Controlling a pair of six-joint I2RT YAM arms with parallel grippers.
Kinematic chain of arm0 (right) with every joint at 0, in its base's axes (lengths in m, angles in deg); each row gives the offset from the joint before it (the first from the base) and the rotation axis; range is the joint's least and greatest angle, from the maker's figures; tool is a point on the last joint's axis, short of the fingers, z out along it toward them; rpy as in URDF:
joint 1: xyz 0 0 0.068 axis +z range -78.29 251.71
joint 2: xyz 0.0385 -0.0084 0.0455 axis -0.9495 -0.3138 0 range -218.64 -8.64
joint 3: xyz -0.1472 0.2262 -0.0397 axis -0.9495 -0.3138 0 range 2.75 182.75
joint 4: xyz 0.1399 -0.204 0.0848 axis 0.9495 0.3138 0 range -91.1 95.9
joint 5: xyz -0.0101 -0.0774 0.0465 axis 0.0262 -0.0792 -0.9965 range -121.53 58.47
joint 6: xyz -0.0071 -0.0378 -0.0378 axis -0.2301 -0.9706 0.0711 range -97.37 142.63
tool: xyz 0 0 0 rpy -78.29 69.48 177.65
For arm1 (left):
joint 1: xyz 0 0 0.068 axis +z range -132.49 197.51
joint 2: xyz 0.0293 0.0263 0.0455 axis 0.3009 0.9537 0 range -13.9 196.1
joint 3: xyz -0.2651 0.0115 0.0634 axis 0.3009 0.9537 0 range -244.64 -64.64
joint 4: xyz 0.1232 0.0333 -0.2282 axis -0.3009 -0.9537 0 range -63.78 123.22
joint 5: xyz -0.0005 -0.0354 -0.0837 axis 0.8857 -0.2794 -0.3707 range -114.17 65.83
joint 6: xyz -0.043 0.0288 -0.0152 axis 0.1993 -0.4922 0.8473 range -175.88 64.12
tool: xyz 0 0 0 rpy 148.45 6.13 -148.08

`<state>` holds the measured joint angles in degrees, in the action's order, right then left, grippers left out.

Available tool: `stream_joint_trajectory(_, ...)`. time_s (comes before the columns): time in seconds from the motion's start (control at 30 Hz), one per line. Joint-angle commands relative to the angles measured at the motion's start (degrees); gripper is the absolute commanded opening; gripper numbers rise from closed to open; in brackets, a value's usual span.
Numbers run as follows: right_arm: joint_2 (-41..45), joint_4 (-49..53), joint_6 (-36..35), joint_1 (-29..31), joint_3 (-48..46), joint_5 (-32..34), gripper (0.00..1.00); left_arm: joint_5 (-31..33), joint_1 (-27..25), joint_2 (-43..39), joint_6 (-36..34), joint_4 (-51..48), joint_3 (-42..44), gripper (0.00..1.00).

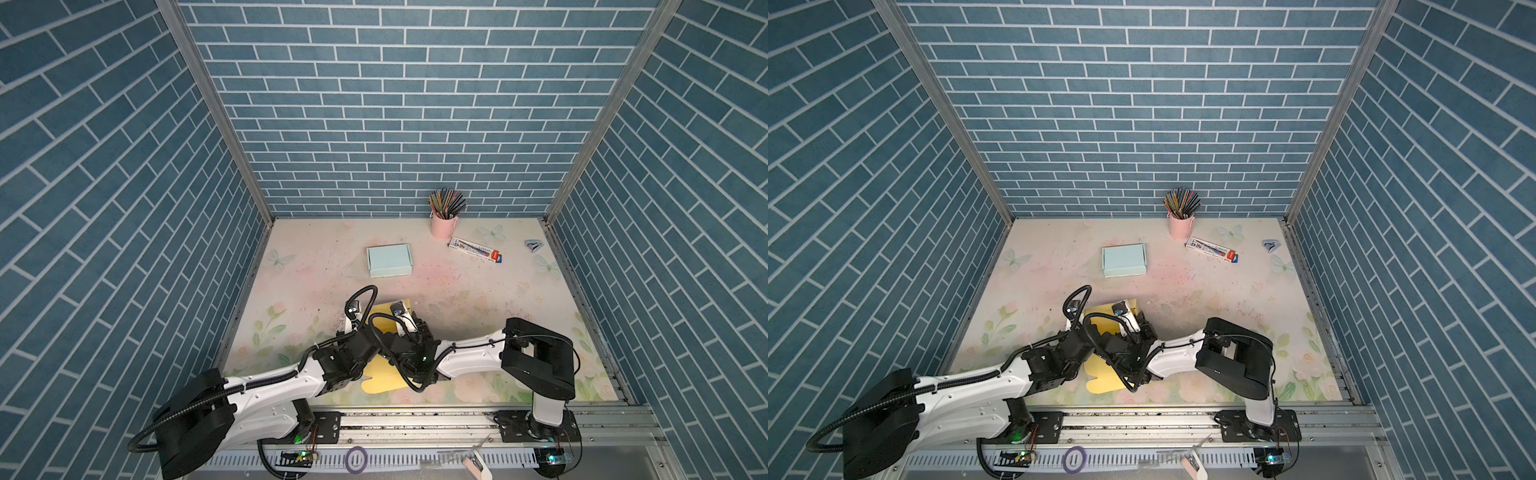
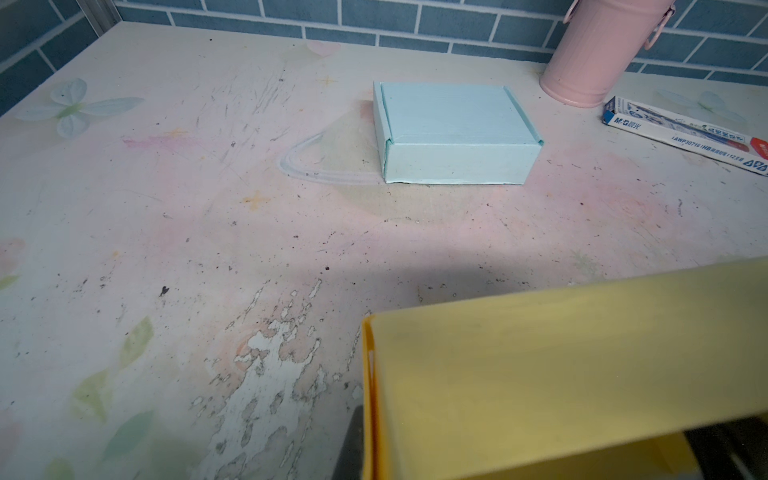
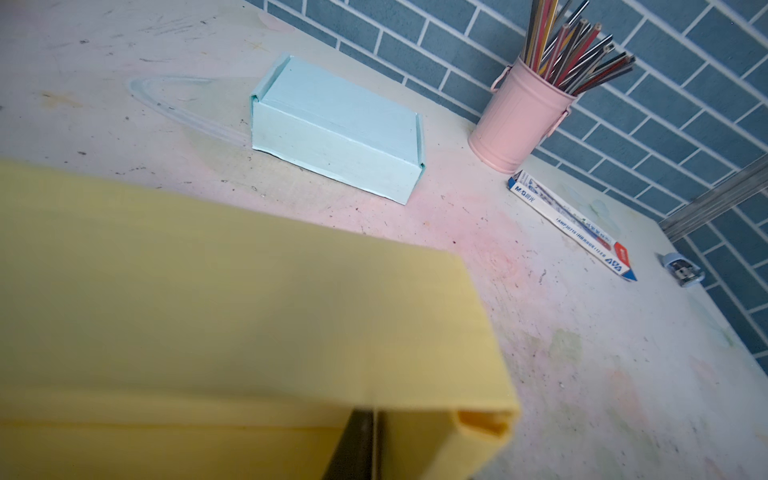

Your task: Fold the paper box

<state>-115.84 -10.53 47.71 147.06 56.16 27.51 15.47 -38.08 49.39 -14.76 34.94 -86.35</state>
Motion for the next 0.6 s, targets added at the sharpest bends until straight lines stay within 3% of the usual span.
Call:
stream_joint_trajectory(0.0,3.39,-3.29,-3.09,0.81,-3.69,-0.62,0.34,-0.35,-0.72,0.45,-0.2,1.45,-1.13,0.02)
stream_joint_trajectory(0.43,15.6,-17.18,-9.94,5.79,-13.94,-3.34,0.61,0.17,-0.68,2.69,-0.09,1.36,-1.8,0.02)
stream_joint_trajectory(0.57,21.97,-16.33,-10.36,8.0,-16.2,-3.29,0.64,0.85,-0.66,2.13,-0.18,0.47,-1.8,0.02)
